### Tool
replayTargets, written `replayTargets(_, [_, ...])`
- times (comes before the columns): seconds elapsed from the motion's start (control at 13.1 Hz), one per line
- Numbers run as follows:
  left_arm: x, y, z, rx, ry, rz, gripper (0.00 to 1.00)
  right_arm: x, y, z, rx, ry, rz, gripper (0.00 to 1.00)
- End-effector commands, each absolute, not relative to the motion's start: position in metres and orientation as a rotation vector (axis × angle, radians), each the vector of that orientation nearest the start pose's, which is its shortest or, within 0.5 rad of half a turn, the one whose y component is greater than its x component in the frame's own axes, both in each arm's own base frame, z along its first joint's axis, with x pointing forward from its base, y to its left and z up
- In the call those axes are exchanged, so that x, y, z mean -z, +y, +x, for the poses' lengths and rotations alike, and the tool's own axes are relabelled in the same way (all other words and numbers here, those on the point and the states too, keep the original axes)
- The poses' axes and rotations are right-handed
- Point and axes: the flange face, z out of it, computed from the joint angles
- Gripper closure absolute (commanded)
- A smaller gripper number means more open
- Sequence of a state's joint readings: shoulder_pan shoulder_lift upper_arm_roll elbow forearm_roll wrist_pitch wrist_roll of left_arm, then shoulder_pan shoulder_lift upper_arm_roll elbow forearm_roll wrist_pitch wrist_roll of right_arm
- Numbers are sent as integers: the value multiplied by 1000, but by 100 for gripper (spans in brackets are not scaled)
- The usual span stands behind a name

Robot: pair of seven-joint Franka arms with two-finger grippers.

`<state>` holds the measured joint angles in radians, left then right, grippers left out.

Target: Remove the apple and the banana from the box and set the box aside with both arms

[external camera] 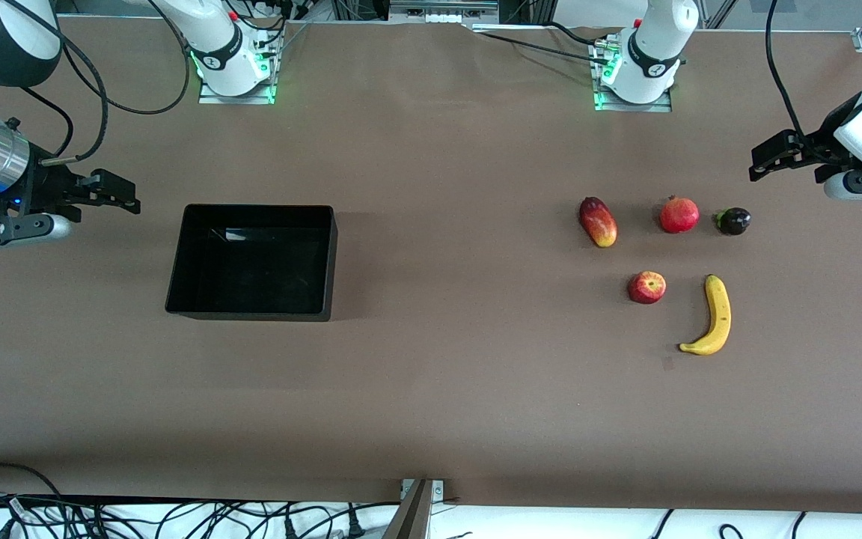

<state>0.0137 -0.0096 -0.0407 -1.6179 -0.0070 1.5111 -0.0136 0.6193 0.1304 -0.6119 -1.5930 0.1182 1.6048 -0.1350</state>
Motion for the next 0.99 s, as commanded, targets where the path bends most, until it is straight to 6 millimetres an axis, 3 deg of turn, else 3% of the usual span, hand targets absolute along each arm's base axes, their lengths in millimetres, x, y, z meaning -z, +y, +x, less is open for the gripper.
replayTargets(0.0, [-611,-12,540,-153,45,-3125,0,-572,25,569,-137,-237,-3075,0])
replayTargets(0.38, [-611,-13,540,-153,47,-3125,0,-570,12,571,-131,-284,-3065,0])
replayTargets(0.91, [-610,-12,540,-158,45,-3125,0,-598,1,553,-97,-272,-3089,0])
